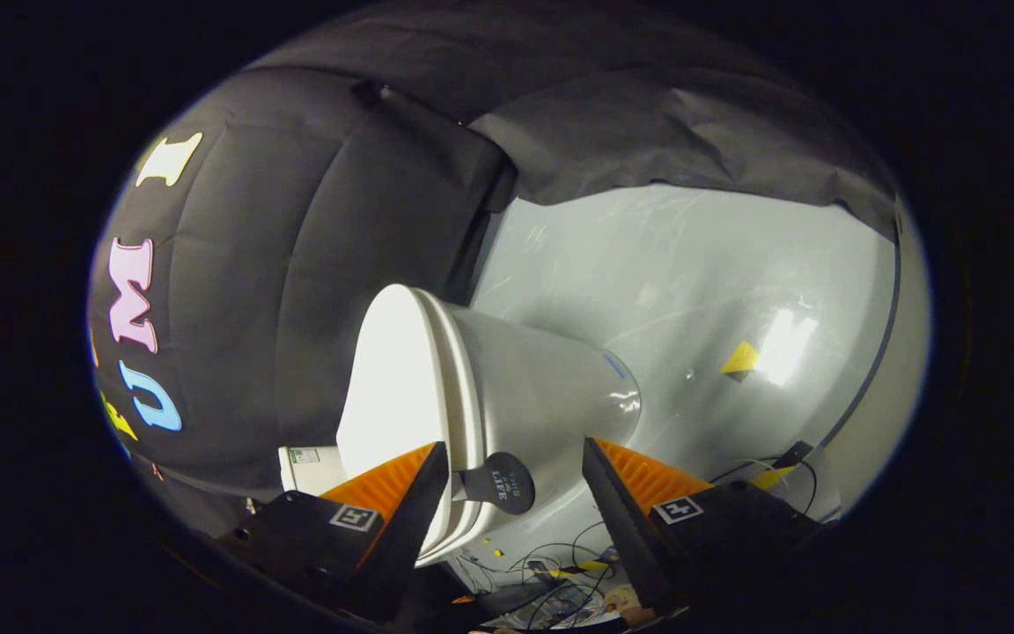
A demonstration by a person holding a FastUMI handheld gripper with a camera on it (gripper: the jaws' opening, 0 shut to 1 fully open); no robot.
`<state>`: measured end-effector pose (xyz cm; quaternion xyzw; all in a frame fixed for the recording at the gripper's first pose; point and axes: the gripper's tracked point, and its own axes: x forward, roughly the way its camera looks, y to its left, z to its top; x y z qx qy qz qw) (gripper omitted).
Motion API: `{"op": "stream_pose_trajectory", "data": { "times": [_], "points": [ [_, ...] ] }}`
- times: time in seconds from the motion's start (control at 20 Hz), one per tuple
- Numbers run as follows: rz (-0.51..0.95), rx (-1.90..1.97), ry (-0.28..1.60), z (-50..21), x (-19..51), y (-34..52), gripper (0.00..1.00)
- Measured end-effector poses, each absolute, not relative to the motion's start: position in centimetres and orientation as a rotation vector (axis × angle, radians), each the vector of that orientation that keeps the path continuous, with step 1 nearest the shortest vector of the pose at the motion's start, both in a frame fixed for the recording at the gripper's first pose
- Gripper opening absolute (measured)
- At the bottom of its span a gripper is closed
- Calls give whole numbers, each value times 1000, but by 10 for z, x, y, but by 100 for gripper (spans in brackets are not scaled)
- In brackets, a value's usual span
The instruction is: Open the toilet lid.
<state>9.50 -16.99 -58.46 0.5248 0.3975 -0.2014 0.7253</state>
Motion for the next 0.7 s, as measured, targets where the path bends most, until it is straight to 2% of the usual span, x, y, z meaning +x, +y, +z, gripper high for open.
{"op": "stream_pose_trajectory", "data": {
  "times": [0.15, 0.3, 0.45, 0.5, 0.55, 0.7],
  "points": [
    [-441, 1215, 901, -596, 94, -161, 96],
    [-406, 1267, 882, -596, 101, -154, 73],
    [-397, 1339, 873, -598, 101, -152, 39],
    [-385, 1392, 835, -613, 122, -146, 38],
    [-371, 1394, 854, -594, 104, -148, 24],
    [-364, 1357, 849, -592, 103, -151, 24]
  ]
}}
